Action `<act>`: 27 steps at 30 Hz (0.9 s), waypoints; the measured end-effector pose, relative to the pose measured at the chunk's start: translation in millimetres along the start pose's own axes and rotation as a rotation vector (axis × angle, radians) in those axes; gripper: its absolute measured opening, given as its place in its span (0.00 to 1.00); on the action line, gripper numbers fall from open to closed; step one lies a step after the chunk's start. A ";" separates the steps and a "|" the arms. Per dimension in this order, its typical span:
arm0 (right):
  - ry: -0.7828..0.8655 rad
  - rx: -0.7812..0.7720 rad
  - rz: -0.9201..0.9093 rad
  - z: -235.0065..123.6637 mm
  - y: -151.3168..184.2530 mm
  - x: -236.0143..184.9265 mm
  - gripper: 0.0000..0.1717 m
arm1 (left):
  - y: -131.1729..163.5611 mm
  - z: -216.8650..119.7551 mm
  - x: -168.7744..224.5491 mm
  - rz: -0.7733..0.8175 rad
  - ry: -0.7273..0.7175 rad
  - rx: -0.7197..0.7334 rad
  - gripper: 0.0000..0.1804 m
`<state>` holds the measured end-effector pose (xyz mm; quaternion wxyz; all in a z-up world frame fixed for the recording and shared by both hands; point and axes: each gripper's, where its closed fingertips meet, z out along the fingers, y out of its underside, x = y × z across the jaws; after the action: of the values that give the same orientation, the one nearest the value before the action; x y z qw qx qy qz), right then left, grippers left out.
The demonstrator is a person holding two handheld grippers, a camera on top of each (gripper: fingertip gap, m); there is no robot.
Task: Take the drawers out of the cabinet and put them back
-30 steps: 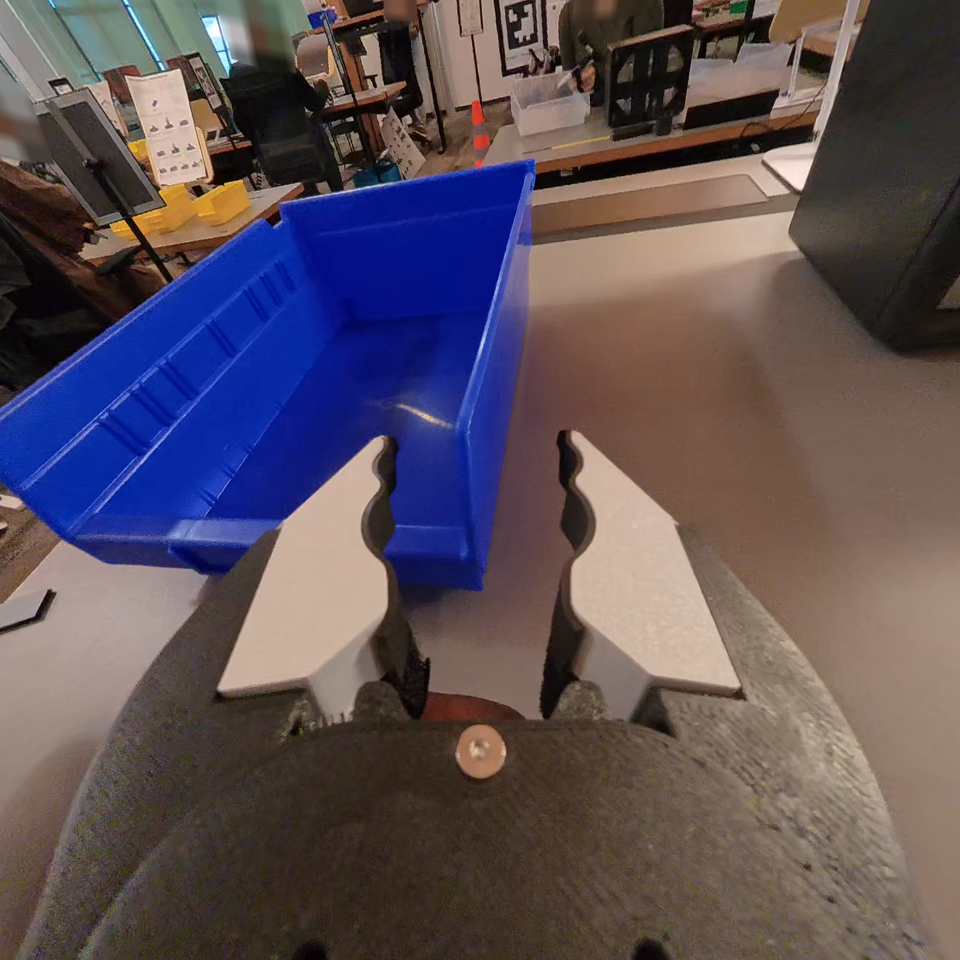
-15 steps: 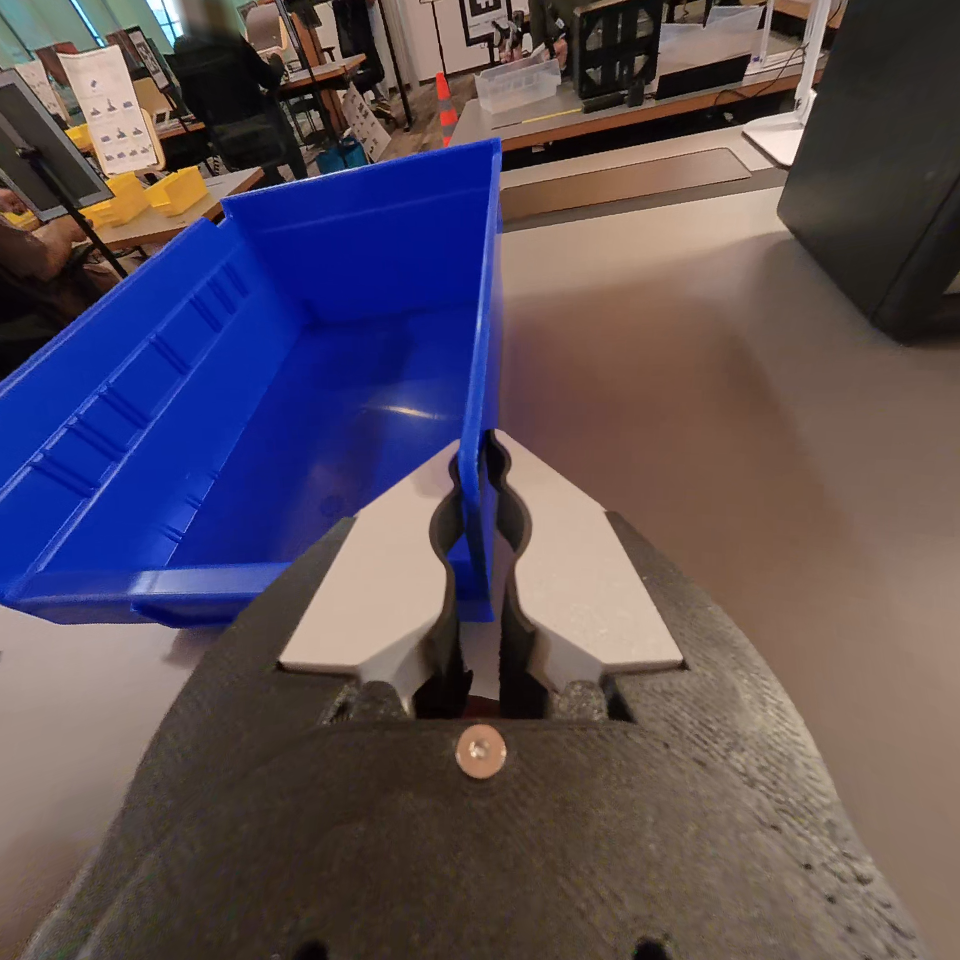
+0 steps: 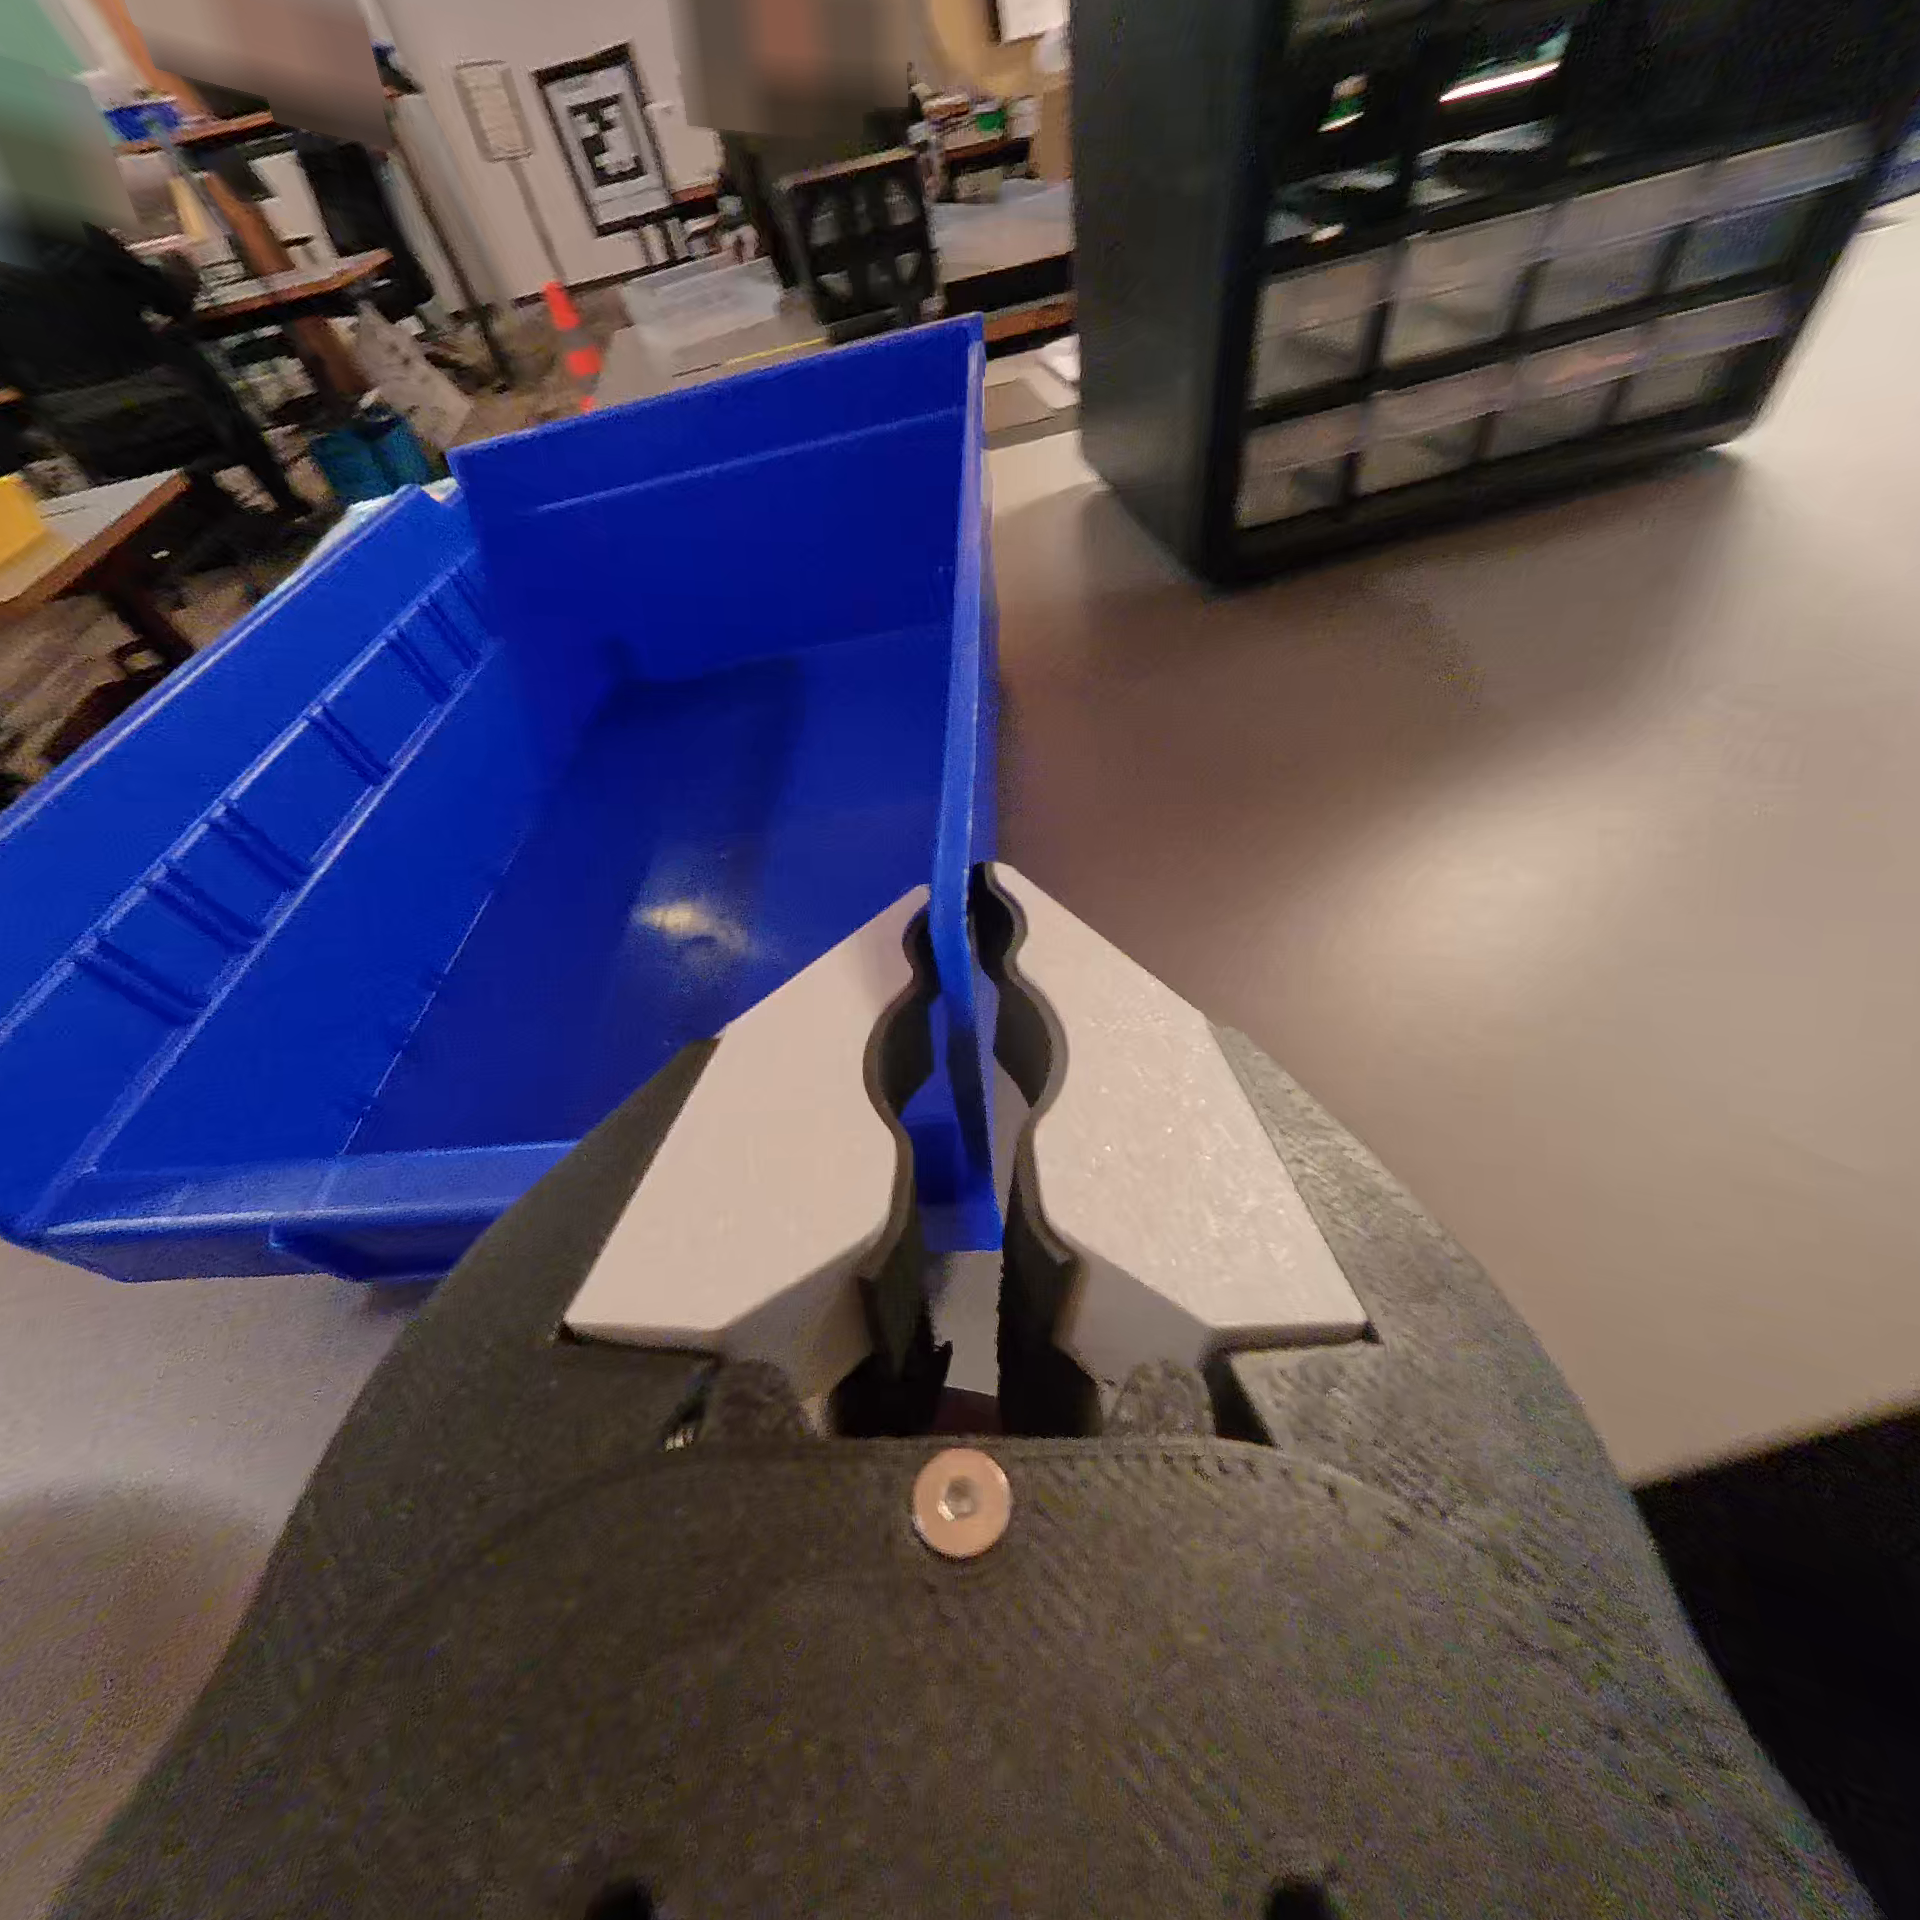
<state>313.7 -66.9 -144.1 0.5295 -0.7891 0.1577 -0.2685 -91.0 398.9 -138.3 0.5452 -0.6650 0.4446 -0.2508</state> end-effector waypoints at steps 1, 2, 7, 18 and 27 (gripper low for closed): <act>-0.020 0.007 -0.013 -6.8 0.4 -6.2 0.04 | -1.8 -8.8 6.9 0.000 0.035 0.012 0.01; -0.041 0.012 -0.023 -13.4 0.9 -12.3 0.04 | -4.1 -17.6 13.7 0.000 0.071 0.024 0.01; -0.213 0.096 -0.104 -44.3 0.1 -45.3 0.04 | -18.0 -63.0 50.1 0.057 0.296 0.122 0.01; -0.650 0.177 -0.162 -88.3 -6.8 -119.8 0.03 | -52.5 -143.1 103.2 -0.028 0.712 0.345 0.01; -0.902 0.231 -0.232 -92.0 -25.8 -190.9 0.03 | -101.6 -163.5 144.9 0.093 0.761 0.400 0.01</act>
<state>104.6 -24.2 -142.2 0.5959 -0.7752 -0.2080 0.0277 -123.1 192.5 -18.1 0.4711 -0.3858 0.5860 -0.5346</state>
